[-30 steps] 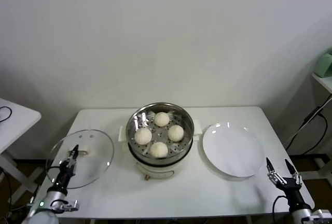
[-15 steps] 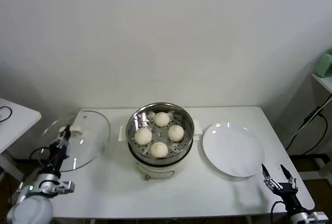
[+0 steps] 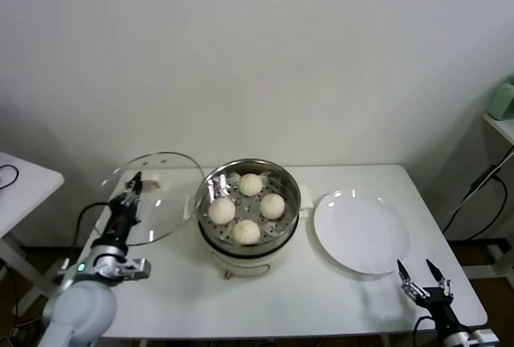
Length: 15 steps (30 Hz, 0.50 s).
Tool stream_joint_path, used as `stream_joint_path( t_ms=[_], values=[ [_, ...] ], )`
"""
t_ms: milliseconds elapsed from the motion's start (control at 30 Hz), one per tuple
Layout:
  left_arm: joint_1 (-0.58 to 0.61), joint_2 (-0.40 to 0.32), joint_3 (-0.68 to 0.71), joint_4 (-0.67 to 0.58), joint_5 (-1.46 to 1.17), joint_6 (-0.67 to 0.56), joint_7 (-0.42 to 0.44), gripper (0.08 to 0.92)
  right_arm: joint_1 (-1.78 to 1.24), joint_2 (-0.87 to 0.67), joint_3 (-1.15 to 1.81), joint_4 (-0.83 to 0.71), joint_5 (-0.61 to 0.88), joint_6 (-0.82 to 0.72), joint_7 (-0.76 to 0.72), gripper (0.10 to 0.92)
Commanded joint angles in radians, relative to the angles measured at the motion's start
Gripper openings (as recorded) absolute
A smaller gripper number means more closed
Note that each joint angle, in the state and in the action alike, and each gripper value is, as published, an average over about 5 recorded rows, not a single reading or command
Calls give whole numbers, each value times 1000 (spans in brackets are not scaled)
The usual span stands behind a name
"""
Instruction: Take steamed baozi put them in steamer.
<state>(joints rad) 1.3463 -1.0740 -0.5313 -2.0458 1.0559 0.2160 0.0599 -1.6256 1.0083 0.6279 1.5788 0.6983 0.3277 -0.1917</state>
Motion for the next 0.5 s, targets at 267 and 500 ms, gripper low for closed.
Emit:
stream_joint_path(
  t_ms=[267,500],
  values=[
    [-272,-148,467,23,194,158,113,134,-20,8,9,15,-80,-41,3,823],
    [-234,-240,511,75,271,158,116,134,-22,6,8,15,-83,-44,4,823]
  ],
)
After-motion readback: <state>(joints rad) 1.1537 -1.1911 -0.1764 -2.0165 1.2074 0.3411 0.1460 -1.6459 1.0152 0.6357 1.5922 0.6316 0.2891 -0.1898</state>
